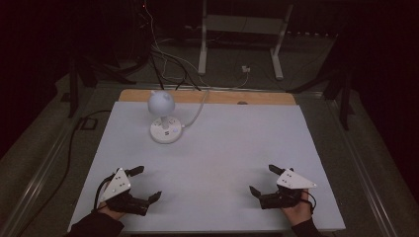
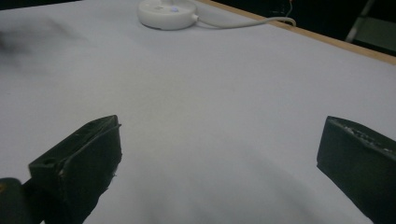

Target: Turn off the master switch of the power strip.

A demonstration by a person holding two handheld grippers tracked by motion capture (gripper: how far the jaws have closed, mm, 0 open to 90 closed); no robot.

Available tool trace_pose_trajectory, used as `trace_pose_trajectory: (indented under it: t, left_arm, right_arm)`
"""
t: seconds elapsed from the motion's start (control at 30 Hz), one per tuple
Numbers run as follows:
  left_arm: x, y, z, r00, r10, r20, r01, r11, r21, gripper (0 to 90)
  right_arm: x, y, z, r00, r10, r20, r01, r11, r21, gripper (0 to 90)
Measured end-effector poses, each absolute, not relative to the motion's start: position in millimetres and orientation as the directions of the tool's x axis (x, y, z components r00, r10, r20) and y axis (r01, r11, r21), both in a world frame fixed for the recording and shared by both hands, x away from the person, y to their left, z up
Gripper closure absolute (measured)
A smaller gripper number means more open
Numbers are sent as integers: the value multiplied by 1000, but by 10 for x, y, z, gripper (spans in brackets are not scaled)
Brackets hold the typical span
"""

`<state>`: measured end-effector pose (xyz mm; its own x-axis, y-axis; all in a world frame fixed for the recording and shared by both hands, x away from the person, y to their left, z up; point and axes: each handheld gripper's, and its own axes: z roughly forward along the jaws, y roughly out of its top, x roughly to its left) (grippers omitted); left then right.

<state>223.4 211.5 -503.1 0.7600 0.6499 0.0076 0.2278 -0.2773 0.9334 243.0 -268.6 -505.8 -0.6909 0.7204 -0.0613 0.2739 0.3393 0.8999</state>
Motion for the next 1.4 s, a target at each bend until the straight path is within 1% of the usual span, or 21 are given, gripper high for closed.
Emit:
trace_pose_trajectory:
  t: [0.23,0.47,0.63,0.9,0.97,1.4]
  left_arm:
    - [2222,2078,-5035,774,633,13,223,-292,930,3]
    - [2223,2073,-5037,779,626,15,227,-305,925,3]
    - [2222,2055,-5040,791,612,11,230,-315,921,3]
    - [2226,2007,-5045,799,601,1,258,-345,903,3]
    - [2217,1994,-5041,806,592,11,252,-359,899,3]
    - [2164,1868,-4960,865,501,-16,234,-374,897,3]
  right_arm:
    - [2429,-2687,-5067,-683,728,-66,282,346,895,0]
    - [2411,-2657,-5059,-691,717,-87,261,361,895,0]
    - [2409,-2644,-5062,-692,718,-80,275,365,889,0]
    - [2398,-2637,-5047,-688,722,-79,273,358,893,0]
    - [2392,-2631,-5044,-690,720,-81,271,360,893,0]
    - [2366,-2617,-5008,-694,716,-78,259,349,901,0]
